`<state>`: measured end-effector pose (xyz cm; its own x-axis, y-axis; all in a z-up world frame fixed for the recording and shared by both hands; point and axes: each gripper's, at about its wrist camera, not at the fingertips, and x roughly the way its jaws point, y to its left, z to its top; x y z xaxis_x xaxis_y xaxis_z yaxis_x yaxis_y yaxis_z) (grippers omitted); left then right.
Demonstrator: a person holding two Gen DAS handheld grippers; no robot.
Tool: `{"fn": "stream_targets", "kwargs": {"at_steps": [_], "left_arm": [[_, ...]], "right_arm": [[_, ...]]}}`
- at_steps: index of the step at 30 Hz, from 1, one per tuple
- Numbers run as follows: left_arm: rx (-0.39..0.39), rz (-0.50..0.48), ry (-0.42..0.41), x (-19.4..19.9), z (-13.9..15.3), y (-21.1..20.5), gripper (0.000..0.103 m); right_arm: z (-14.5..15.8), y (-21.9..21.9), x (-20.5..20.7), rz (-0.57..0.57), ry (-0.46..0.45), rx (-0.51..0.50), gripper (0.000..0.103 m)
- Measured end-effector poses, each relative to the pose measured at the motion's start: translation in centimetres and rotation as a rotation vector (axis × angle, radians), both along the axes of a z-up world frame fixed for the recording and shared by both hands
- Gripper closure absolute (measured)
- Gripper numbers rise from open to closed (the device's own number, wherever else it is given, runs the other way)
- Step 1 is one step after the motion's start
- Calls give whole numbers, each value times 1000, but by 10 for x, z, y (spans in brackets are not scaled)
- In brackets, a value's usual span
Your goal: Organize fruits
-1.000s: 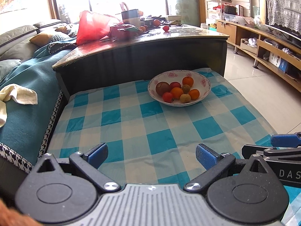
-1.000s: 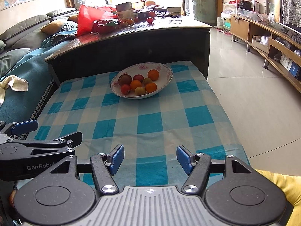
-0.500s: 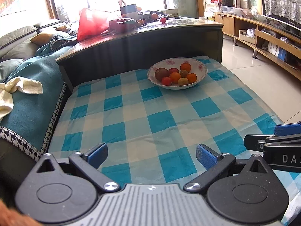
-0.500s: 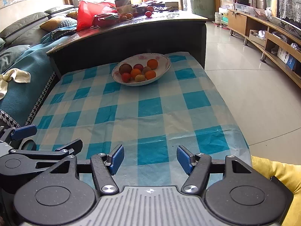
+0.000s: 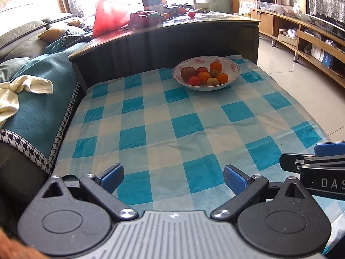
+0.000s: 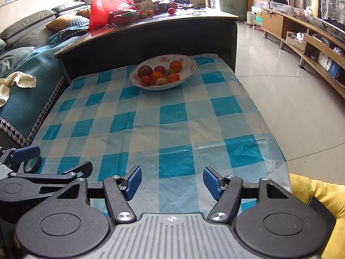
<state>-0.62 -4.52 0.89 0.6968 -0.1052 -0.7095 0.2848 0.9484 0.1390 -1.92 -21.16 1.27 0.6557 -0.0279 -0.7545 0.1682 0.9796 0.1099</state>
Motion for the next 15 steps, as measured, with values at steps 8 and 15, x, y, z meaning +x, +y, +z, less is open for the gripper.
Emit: {"fn": "stream_targets", "kwargs": {"at_steps": [8,15], "left_arm": [[-3,11,15,-4,-3,2,0],[-32,33,45,-5,-6,6,0]], "right_arm": [[-4,2,-4,4,20,4,44],[-6,4,-7,8,30,3,44]]}}
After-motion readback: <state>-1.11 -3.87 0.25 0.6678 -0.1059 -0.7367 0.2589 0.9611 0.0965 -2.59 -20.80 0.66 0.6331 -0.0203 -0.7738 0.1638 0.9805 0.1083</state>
